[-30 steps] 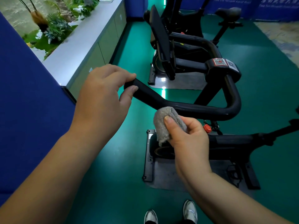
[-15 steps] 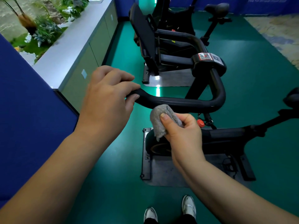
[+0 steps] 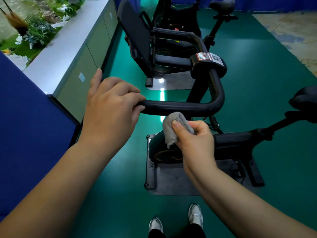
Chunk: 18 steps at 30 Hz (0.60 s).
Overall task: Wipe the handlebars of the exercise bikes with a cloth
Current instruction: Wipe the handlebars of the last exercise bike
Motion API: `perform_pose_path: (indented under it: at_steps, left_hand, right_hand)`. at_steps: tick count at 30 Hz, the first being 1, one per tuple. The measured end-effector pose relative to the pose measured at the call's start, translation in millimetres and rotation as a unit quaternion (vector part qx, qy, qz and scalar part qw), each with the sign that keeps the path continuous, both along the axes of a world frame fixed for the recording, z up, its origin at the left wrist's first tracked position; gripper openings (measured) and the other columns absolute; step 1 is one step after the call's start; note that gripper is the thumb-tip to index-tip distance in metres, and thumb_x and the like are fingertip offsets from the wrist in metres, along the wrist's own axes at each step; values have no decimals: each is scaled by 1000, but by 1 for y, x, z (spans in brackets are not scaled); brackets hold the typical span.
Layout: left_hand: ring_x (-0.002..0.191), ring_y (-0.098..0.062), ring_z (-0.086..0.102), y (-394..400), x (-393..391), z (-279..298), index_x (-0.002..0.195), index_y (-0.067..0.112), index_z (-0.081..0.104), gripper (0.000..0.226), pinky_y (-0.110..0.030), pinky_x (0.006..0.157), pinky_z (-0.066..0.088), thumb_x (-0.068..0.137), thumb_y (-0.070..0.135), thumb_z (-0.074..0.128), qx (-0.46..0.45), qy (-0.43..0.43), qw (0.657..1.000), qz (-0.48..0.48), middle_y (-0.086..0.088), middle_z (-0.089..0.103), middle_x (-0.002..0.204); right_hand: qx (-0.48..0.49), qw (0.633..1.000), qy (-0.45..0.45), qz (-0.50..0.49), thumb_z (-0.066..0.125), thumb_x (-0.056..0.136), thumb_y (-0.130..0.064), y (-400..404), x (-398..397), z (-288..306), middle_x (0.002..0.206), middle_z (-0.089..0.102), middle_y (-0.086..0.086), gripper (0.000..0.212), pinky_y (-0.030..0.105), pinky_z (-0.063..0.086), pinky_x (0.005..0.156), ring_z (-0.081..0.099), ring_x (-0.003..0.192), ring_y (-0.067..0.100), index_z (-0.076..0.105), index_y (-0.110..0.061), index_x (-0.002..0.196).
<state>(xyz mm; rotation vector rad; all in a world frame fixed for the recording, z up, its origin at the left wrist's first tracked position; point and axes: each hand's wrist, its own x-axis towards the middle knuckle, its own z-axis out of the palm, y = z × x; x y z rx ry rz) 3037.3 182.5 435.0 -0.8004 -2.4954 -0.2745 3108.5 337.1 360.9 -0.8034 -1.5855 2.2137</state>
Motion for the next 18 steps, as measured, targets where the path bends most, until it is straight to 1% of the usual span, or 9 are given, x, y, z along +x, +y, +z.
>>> perform_pose_path:
  at_steps: [2, 5, 8, 10, 13, 16, 18]
  left_hand:
    - [102, -29, 56, 1, 1, 0, 95, 19, 75, 14, -52, 114, 16, 83, 26, 71, -1, -1, 1000, 8, 1, 69, 96]
    - [103, -30, 55, 2, 1, -1, 95, 20, 75, 15, -55, 114, 15, 84, 27, 69, -12, 0, 1000, 12, 1, 69, 97]
    - [102, -29, 55, 6, 2, -2, 96, 20, 75, 14, -57, 114, 14, 83, 26, 71, -10, -2, 1000, 16, 2, 69, 97]
    - [101, -29, 56, 9, 4, -3, 95, 19, 75, 14, -55, 115, 13, 83, 25, 72, -5, -3, 1000, 8, 2, 69, 96]
    - [98, -28, 57, 20, 5, -9, 95, 16, 75, 15, -53, 114, 18, 83, 25, 69, 3, -13, 1000, -11, 1, 68, 93]
    - [96, -28, 57, 33, 9, -16, 97, 15, 73, 22, -51, 112, 23, 81, 26, 66, 11, -32, 999, -25, 0, 67, 92]
    - [96, -28, 56, 41, 11, -19, 98, 15, 73, 19, -50, 112, 25, 81, 22, 71, 19, -39, 999, -33, 0, 67, 92]
  right_hand:
    - [-7, 1000, 2, 14, 76, 77, -12, -12, -7, -1, 85, 68, 9, 20, 55, 54, 83, 66, 82, 26, 57, -17, 79]
    - [6, 999, 6, 32, 76, 76, -11, -17, -10, -1, 82, 67, 6, 21, 55, 54, 83, 65, 80, 23, 57, -18, 77]
    - [22, 999, 5, 30, 75, 77, -7, 6, -3, -1, 84, 69, 8, 19, 53, 54, 84, 66, 83, 25, 59, -17, 79]
    - [31, 1000, -3, 3, 74, 77, -5, 29, 5, -6, 85, 69, 8, 19, 51, 54, 86, 67, 84, 25, 60, -17, 79]
    - [13, 1000, 8, -23, 72, 79, -4, 47, 10, -9, 83, 69, 7, 19, 48, 55, 85, 67, 82, 23, 59, -17, 77]
    - [-2, 1000, 5, -2, 72, 79, -3, 40, 5, -11, 81, 67, 7, 21, 44, 56, 78, 66, 78, 21, 56, -17, 76]
    - [4, 1000, 7, 17, 74, 78, -6, 35, 1, -12, 80, 67, 7, 23, 47, 55, 78, 65, 77, 21, 57, -21, 73]
